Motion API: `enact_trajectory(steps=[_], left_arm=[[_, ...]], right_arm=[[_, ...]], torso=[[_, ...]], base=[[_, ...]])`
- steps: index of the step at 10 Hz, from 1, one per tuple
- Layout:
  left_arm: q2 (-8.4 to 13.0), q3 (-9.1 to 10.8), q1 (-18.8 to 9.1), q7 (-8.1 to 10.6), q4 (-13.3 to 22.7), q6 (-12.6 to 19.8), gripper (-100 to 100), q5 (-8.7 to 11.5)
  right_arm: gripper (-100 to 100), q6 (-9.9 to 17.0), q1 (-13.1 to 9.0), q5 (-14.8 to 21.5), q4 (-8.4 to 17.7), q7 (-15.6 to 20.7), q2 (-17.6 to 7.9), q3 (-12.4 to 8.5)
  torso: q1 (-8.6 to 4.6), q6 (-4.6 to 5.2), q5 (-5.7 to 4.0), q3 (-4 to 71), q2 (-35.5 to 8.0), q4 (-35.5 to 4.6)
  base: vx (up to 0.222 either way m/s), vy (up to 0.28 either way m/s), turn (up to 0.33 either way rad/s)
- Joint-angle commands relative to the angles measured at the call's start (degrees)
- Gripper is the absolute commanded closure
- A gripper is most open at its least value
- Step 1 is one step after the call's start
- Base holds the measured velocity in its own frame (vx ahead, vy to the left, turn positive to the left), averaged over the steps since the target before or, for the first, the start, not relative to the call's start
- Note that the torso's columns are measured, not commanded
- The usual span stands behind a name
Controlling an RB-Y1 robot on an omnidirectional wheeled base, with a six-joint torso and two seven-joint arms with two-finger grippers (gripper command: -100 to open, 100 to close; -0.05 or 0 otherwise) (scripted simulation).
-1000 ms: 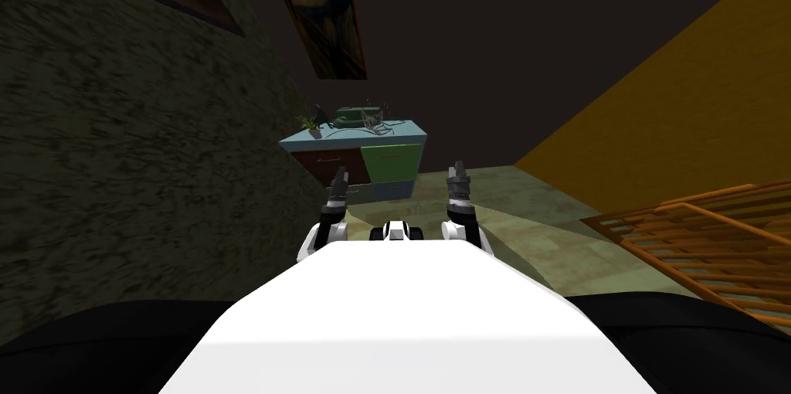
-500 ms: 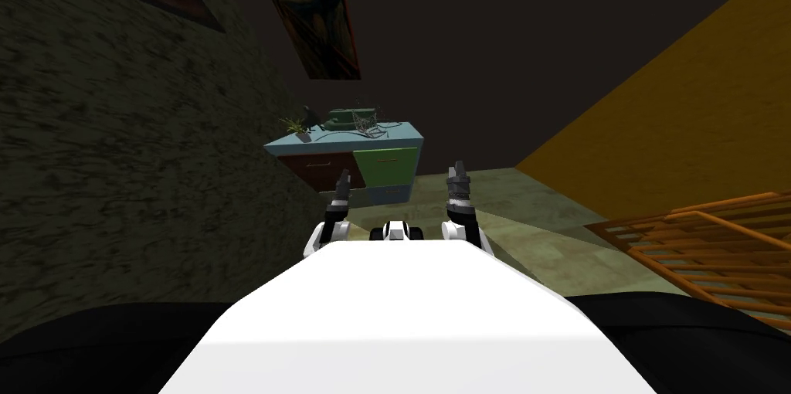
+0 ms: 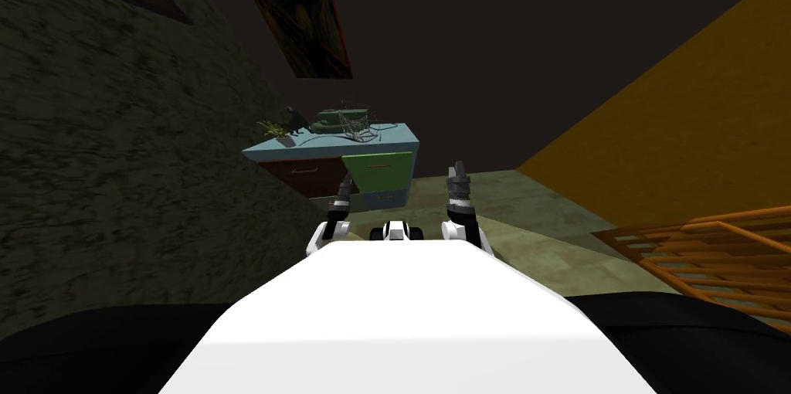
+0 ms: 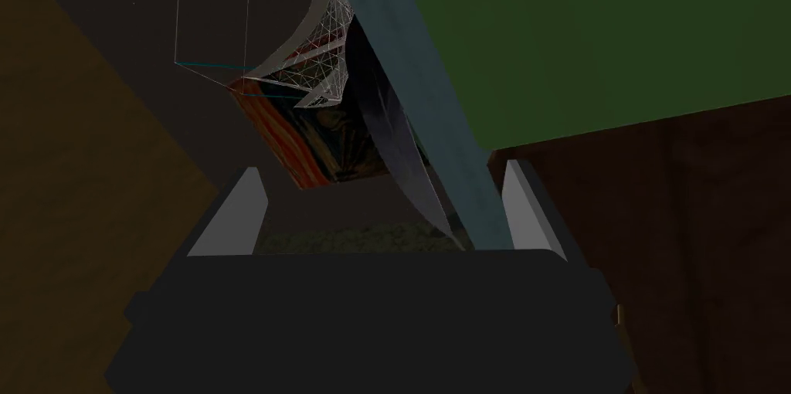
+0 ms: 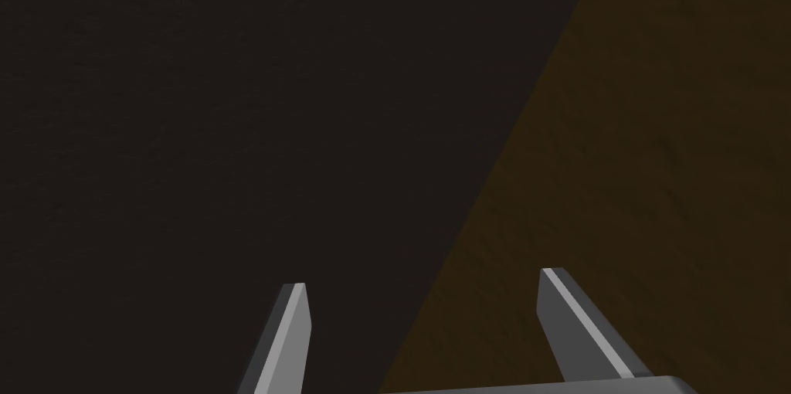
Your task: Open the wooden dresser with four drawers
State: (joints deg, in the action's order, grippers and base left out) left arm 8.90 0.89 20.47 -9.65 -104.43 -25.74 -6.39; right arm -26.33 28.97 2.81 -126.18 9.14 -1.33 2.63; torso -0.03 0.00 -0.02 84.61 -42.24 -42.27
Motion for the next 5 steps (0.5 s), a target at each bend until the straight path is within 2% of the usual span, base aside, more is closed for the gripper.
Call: enact_trajectory(steps=[1,3,4,5], left_arm=[[-0.3,0.43,-1.1,-0.40,2.5,1.1,-100,-0.2],[-1.3,0.70,-1.8,-0.70,4.3,1.6,-100,-0.4],[-2.8,0.96,-2.4,-0.97,6.0,2.1,-100,-0.6],[-2.8,0.96,-2.4,-0.97,6.0,2.1,-100,-0.6]], right_arm=[[0,0.0,0.0,0.0,0.0,0.0,0.0,0.0],[0,0.0,0.0,0.0,0.0,0.0,0.0,0.0],[0,0.0,0.0,0.0,0.0,0.0,0.0,0.0],[0,0.0,0.0,0.0,0.0,0.0,0.0,0.0]], torso=[[0.04,0.00,0.02,0.0,0.1,0.0],[0.17,0.00,0.06,-0.2,-0.4,-0.1],[0.10,0.00,0.04,-0.2,-0.3,-0.1],[-0.10,0.01,-0.01,0.0,0.0,0.0]], base=[[0.140,-0.083,0.006],[0.069,-0.062,0.000],[0.134,-0.105,0.003],[0.103,-0.090,0.007]])
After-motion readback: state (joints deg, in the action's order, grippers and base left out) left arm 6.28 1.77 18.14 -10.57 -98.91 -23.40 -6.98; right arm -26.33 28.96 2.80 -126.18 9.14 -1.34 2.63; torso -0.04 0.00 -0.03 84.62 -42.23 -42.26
